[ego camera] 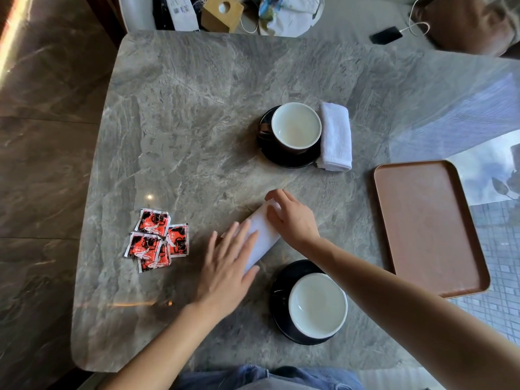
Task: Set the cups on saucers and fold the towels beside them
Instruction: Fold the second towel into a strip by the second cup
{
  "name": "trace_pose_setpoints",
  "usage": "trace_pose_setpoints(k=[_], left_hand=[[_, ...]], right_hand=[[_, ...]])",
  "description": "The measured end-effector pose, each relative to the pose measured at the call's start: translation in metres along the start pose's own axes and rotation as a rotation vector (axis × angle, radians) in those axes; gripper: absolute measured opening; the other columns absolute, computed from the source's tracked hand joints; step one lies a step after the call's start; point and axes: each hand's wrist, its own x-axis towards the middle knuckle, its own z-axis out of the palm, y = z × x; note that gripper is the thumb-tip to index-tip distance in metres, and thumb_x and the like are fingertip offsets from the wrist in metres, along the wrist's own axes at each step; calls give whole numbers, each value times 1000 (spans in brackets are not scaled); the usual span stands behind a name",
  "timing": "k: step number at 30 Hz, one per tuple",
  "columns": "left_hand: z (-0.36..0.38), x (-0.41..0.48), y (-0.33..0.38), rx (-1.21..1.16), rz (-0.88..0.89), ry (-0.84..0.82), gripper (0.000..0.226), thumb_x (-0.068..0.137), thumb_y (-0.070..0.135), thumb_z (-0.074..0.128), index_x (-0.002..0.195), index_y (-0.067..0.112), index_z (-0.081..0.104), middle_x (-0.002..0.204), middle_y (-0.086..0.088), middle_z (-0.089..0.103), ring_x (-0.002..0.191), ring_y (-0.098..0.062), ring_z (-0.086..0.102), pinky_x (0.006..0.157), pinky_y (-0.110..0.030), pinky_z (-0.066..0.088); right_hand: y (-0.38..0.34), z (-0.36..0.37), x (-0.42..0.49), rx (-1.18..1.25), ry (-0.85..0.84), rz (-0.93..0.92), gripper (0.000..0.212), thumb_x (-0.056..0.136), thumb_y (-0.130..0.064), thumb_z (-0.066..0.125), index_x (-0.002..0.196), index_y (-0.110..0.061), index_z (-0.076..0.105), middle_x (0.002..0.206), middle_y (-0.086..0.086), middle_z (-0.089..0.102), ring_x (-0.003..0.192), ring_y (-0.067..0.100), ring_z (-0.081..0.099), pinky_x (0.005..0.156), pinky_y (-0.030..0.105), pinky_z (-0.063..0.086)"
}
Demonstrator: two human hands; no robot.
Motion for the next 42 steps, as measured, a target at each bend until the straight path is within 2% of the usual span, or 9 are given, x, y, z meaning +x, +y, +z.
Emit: trace_pose_setpoints(k=[4,6,12,18,29,34,37,39,42], left_hand=[[16,-4,-1,158,66,-124,78,81,48,58,145,13,30,155,-6,25,142,-25,24,109,-53,19],[19,-4,-3,188,62,-139,79,81,50,58,145,13,30,155,-7,25,142,-25,24,109,-53,19],[25,-6,-5,212,51,-181,78,84,56,44,147,13,26,156,-7,23,144,-23,21,109,-55,27],[29,-7,-9,216,66,-193,81,83,61,41,146,12,26,155,-7,24,143,-22,15,107,-56,30],[16,-1,-5,159,63,-284,87,75,62,57,142,10,37,151,-11,34,138,-28,33,103,-51,41],[7,3,-11,-363,-100,-219,76,85,37,56,147,19,17,159,1,2,143,-17,12,112,-37,23],[7,10,-14,-626,-369,-63,69,83,14,63,142,4,26,152,-12,20,138,-28,28,111,-37,27],[8,15,-14,-655,-467,-35,66,83,13,63,139,3,31,143,-15,34,130,-31,38,108,-43,33],[10,21,-12,-666,-534,-57,63,82,12,63,137,4,33,137,-16,40,126,-31,40,105,-43,35]], right_hand=[[-4,1,0,89,45,61,24,88,-23,51,111,-24,48,114,-7,51,79,18,60,63,38,51],[-5,1,0,98,85,48,31,85,-23,52,115,-23,48,119,-4,48,96,17,56,74,39,51],[-1,13,3,-231,-62,-117,50,93,-35,32,142,-26,31,157,0,21,145,22,15,116,47,10],[10,22,8,-288,-132,-96,58,94,-47,12,150,-30,13,161,-6,9,148,15,0,116,47,-3],[7,20,11,-248,-138,-72,56,99,-42,28,150,-25,12,160,-8,10,148,15,1,117,47,-1],[0,-13,13,165,-97,88,47,97,-35,45,139,-15,37,142,8,45,132,23,39,108,41,31],[6,-33,1,119,18,187,22,92,-32,49,106,-18,58,112,5,61,103,23,57,78,36,47],[13,-41,-6,-20,-110,279,25,89,-32,47,68,-20,52,81,4,59,78,27,56,59,31,40],[15,-36,-15,74,-500,417,37,91,-30,49,55,-21,52,70,6,63,64,21,58,64,29,43]])
